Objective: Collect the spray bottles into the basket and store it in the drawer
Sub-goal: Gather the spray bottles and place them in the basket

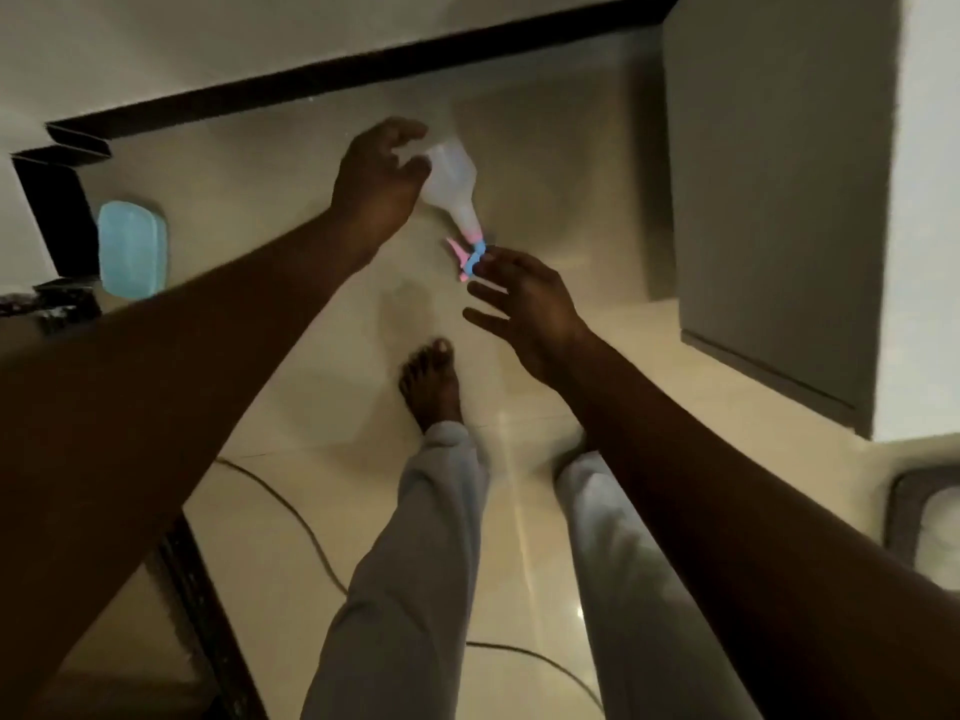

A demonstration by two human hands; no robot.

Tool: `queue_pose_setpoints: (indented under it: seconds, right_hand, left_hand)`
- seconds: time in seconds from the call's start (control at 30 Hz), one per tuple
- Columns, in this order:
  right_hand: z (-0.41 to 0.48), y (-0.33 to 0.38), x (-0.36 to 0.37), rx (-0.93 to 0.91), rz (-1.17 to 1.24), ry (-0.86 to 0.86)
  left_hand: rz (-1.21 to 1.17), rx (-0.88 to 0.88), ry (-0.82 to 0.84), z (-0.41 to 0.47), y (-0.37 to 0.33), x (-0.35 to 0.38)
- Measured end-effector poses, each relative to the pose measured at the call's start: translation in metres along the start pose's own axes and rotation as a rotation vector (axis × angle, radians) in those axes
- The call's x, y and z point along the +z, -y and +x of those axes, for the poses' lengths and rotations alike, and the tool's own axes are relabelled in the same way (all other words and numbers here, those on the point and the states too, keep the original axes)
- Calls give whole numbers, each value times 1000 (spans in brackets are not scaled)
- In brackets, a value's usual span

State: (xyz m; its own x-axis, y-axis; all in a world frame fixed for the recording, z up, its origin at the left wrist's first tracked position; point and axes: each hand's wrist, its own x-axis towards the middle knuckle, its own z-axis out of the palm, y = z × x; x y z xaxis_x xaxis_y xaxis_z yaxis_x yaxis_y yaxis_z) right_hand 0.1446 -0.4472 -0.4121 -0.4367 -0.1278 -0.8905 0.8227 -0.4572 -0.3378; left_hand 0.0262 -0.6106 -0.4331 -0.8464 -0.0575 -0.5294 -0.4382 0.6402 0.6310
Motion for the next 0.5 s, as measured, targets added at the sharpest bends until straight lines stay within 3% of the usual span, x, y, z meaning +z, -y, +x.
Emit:
queue_pose_setpoints:
  seconds: [0.23,0.37,0.5]
  right_hand:
    - [115,-19,43,177,429,-19]
    - [169,-16,68,232,704,-60]
    - [201,-11,79,234,872,-98]
  left_hand:
    - [233,147,276,100,20,24]
    - [398,129,436,145,36,45]
    - [408,109,540,162,54,54]
